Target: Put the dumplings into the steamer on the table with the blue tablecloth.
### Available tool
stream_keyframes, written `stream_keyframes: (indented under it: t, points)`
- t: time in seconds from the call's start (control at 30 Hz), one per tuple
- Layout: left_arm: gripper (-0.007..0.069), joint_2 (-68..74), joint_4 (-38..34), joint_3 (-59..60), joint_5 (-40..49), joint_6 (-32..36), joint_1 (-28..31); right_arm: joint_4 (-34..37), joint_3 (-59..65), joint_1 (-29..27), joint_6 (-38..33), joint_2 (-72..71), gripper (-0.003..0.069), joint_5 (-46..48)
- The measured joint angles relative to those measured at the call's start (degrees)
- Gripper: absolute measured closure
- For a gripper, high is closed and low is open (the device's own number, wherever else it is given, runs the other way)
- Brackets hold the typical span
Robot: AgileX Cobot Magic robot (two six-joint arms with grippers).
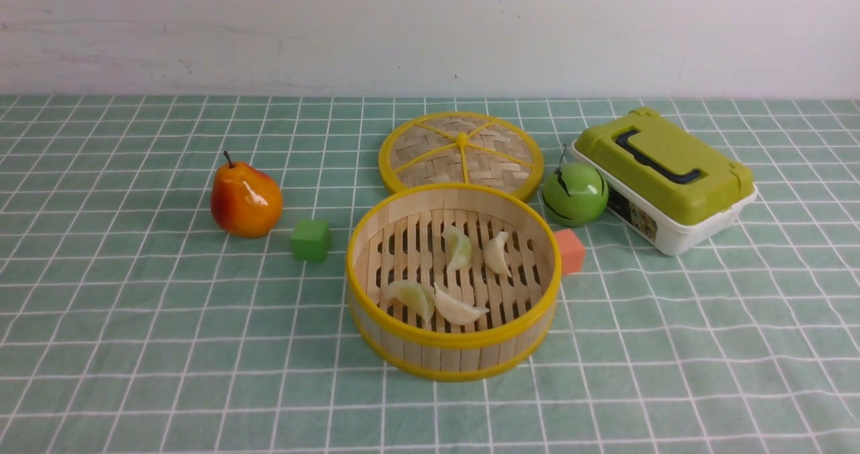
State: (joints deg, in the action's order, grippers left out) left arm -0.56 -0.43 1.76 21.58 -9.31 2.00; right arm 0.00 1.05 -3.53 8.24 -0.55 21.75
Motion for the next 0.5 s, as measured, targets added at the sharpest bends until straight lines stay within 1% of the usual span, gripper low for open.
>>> stream_keyframes:
  t: [0.5]
  points:
    - [0.0638,0.0,0.0,0.0,0.0,0.0,0.0,0.0,0.0,0.0,0.0,0.0,0.0575,0.0]
